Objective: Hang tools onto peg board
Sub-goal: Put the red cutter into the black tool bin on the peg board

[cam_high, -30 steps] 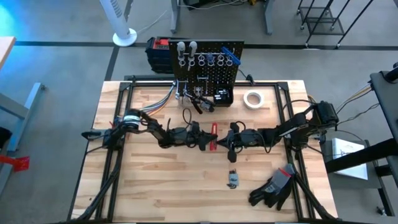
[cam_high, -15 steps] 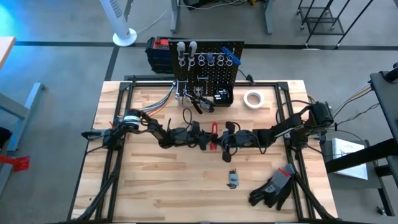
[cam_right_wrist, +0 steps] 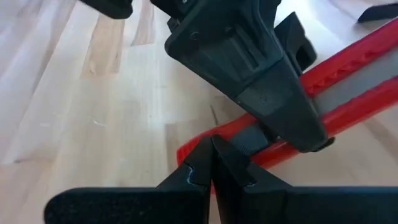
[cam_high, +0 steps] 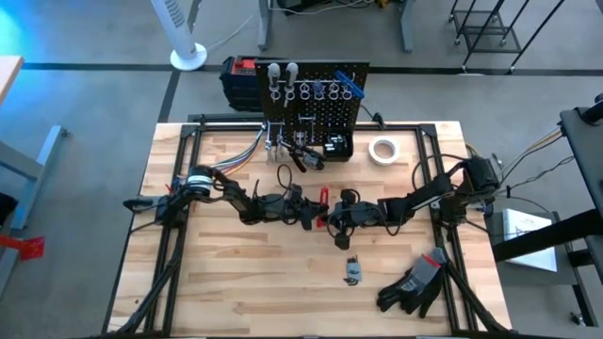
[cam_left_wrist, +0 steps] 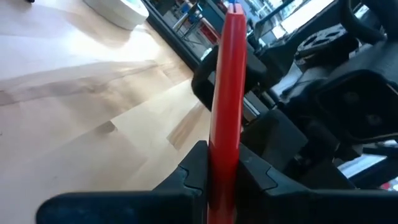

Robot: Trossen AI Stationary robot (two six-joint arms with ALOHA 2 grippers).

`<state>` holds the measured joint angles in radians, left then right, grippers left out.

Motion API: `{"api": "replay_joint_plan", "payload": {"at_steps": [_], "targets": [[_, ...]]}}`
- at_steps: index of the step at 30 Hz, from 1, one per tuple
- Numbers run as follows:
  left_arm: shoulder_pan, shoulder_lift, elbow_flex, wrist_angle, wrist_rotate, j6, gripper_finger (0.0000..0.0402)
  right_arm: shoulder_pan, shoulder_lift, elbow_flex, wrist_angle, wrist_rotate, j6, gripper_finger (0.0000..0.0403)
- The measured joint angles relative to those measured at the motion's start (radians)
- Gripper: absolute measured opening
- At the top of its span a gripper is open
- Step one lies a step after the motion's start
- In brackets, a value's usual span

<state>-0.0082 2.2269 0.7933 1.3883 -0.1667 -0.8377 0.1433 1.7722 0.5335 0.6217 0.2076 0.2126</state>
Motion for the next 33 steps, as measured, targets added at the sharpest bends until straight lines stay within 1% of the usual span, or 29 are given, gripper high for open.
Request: {"api": "replay_joint_plan", "payload": {"at_steps": [3,5,9,10,11,12,13,14,15,17,19,22,25,29,31,33], "targets": [[0.0,0.0,-0.004,-0.005,0.001,0.02,0.0029,0.011,0.037,0.003,0.031,-0.007,0.029,0.0],[0.0,0.0,-0.006,-0.002,0.002,0.016,0.0029,0.015,0.039,0.002,0.04,-0.011,0.034,0.0],[0.0,0.0,-0.006,-0.002,0.002,0.016,0.0029,0.013,0.039,0.002,0.039,-0.061,0.074,0.0],[0.0,0.0,-0.006,-0.002,0.0,0.018,0.0029,0.013,0.042,0.002,0.036,-0.077,0.081,0.0],[0.0,0.0,-0.005,0.025,-0.022,-0.024,0.0028,0.015,0.05,0.002,0.003,-0.14,0.097,0.0],[0.003,-0.005,-0.003,0.044,-0.028,-0.065,0.0028,0.025,0.069,-0.014,0.005,-0.16,0.107,0.0],[0.003,-0.01,-0.002,0.055,-0.041,-0.073,0.0028,0.027,0.081,-0.01,-0.003,-0.166,0.113,0.0],[0.002,-0.01,-0.002,0.061,-0.045,-0.072,0.0028,0.024,0.09,-0.005,-0.008,-0.207,0.13,0.0],[0.002,-0.007,-0.003,0.056,-0.042,-0.067,0.0028,0.028,0.094,-0.01,0.004,-0.21,0.138,0.0],[0.0,-0.004,-0.005,0.045,-0.04,-0.052,0.0028,0.044,0.108,-0.007,0.016,-0.167,0.13,0.0],[0.0,-0.005,-0.004,0.05,-0.035,-0.045,0.0028,0.053,0.095,-0.009,0.018,-0.15,0.111,0.0],[0.0,-0.005,-0.006,0.029,-0.032,-0.036,0.0028,0.061,0.036,-0.014,-0.007,-0.137,0.056,0.0],[-0.002,-0.006,-0.01,0.031,-0.031,-0.024,0.0028,0.065,-0.061,-0.021,-0.07,-0.148,0.013,0.0],[-0.004,-0.006,-0.01,0.024,-0.024,0.042,0.0028,0.059,-0.203,-0.042,-0.15,-0.076,0.006,0.0005],[-0.004,-0.006,-0.007,0.025,-0.014,0.082,0.0028,0.053,-0.264,-0.07,-0.177,-0.044,0.011,0.0016],[-0.004,-0.006,-0.004,0.026,-0.006,0.118,0.0028,0.041,-0.327,-0.095,-0.16,-0.012,0.027,0.0031]]}}
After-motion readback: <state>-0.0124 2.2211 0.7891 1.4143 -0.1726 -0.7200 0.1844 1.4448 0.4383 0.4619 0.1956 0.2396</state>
